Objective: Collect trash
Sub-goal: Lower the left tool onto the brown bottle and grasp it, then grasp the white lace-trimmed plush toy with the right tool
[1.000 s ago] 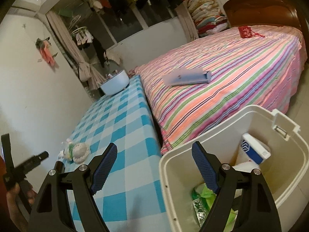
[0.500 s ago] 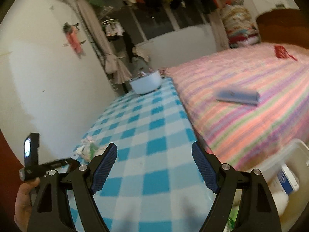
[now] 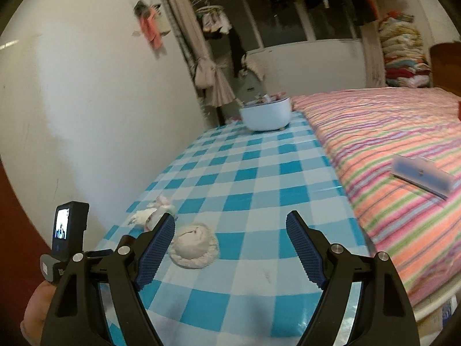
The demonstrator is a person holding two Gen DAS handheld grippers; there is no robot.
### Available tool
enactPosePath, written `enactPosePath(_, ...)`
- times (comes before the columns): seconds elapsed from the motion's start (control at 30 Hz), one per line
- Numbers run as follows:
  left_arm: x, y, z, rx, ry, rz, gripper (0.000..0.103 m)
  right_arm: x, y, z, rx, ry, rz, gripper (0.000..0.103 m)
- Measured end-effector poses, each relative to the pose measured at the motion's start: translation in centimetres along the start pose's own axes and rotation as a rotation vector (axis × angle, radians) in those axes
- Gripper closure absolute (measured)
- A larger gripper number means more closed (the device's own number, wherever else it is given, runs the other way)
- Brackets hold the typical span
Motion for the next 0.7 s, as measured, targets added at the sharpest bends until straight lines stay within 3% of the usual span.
enactPosePath(0.1,-0.1,0.0,0.0,-0.012,-0.008,-0.008,0.058,-2.6,1.7,0.3,0.027,0.075,-0.030,0.025)
enactPosePath(0.4,1.1,0.4,0.1,0.010,-0.047,0.051,0.060,-8.0,4.9,3.5,0.186,0.244,-0.068,0.026)
enactPosePath(0.7,3.1,0.9,-0.3,0.035,-0.099,0.095,0.060,-11.6,6.8,6.2,0.292,0.313,-0.052,0.026)
Point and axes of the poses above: each gripper's, at about its wrist camera, not at the fingertips, and x roughly against the way its jaws point, y to its left, z to its underside, the point moved 10 cm from there along -x, roughly the way its jaws point, and after that the axes turned 3 degrees about z, right-handed, at the moved point
